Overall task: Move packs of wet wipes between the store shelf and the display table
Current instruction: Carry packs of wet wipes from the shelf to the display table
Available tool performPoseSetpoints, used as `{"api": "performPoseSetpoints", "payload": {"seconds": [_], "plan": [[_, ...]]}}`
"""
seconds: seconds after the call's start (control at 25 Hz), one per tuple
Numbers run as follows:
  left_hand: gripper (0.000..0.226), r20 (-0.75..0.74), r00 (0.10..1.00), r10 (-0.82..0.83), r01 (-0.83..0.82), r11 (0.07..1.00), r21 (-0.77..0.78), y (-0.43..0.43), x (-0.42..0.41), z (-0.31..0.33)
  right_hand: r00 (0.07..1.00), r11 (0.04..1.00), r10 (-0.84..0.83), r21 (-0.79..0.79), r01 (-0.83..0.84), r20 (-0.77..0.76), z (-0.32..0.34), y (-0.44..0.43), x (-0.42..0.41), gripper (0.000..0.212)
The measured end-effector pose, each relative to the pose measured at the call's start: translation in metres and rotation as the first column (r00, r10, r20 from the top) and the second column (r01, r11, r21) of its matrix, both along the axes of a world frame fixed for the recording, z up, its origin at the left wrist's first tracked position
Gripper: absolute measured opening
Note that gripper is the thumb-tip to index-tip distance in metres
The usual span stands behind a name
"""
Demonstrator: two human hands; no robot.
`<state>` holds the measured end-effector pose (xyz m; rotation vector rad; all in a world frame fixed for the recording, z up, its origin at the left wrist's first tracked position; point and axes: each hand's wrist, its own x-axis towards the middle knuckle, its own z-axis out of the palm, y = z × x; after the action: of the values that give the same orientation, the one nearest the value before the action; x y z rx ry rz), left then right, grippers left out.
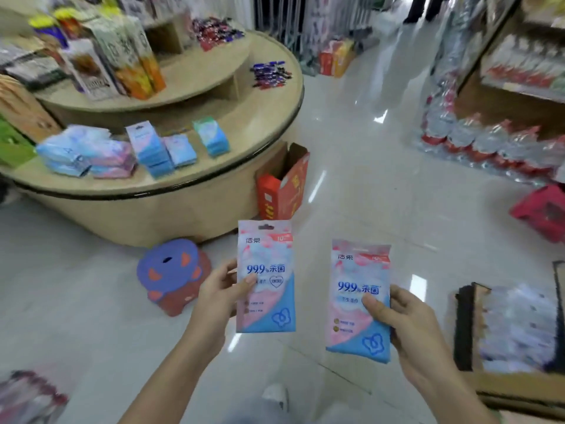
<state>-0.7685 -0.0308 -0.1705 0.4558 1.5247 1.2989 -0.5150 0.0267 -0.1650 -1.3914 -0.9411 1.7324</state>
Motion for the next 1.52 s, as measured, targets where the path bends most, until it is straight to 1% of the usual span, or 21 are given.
{"api": "performPoseSetpoints", "payload": {"seconds": [0.04,0.12,0.28,0.36,0.48,0.6,0.68,0.8,0.96,1.12,1.28,1.4,1.52], "plan": [[0.027,-0.008,1.0,0.023,-0.023,1.0,0.0,0.016,-0.018,0.001,1.0,1.0,0.015,-0.014,-0.015,0.015,-0.002,0.015,-0.015,0.031],[0.036,-0.001,0.998,0.068,-0.068,0.998,0.004,0.049,-0.048,0.004,0.998,0.998,0.046,-0.045,-0.044,0.035,-0.007,0.045,-0.04,0.023],[0.023,0.008,0.985,0.173,-0.173,0.985,-0.012,0.115,-0.093,-0.005,0.991,0.988,0.125,-0.093,-0.12,0.053,-0.021,0.121,-0.09,0.024],[0.022,0.028,0.968,0.249,-0.248,0.968,-0.025,0.145,-0.112,-0.016,0.982,0.979,0.182,-0.1,-0.177,0.049,-0.026,0.167,-0.119,0.023],[0.018,0.053,0.924,0.378,-0.375,0.925,-0.057,0.188,-0.143,-0.026,0.954,0.95,0.297,-0.111,-0.291,0.044,-0.025,0.245,-0.174,0.025],[0.015,0.1,0.863,0.495,-0.49,0.869,-0.069,0.223,-0.177,-0.028,0.904,0.902,0.426,-0.097,-0.421,0.038,-0.013,0.315,-0.245,0.025],[0.014,0.115,0.819,0.563,-0.556,0.827,-0.086,0.241,-0.205,-0.032,0.865,0.864,0.5,-0.085,-0.496,0.035,-0.009,0.347,-0.298,0.024],[0.013,0.136,0.746,0.652,-0.648,0.758,-0.081,0.26,-0.262,-0.039,0.817,0.815,0.577,-0.073,-0.575,0.011,-0.008,0.373,-0.381,0.024],[0.015,0.067,0.745,0.664,-0.662,0.748,-0.059,0.277,-0.349,-0.052,0.803,0.791,0.591,-0.14,-0.595,-0.074,-0.018,0.387,-0.474,0.016],[0.025,-0.042,0.754,0.655,-0.656,0.752,-0.06,0.298,-0.437,-0.071,0.849,0.817,0.511,-0.232,-0.527,-0.132,-0.035,0.393,-0.552,0.022],[0.024,-0.086,0.756,0.649,-0.655,0.751,-0.088,0.325,-0.488,-0.094,0.835,0.807,0.548,-0.236,-0.542,-0.043,-0.048,0.4,-0.607,0.023],[0.021,-0.105,0.761,0.64,-0.648,0.746,-0.151,0.345,-0.51,-0.114,0.835,0.799,0.549,-0.269,-0.537,-0.039,-0.058,0.408,-0.638,0.024],[0.022,-0.144,0.753,0.642,-0.658,0.731,-0.179,0.353,-0.52,-0.129,0.839,0.795,0.544,-0.307,-0.523,-0.021,-0.068,0.413,-0.661,0.024]]}}
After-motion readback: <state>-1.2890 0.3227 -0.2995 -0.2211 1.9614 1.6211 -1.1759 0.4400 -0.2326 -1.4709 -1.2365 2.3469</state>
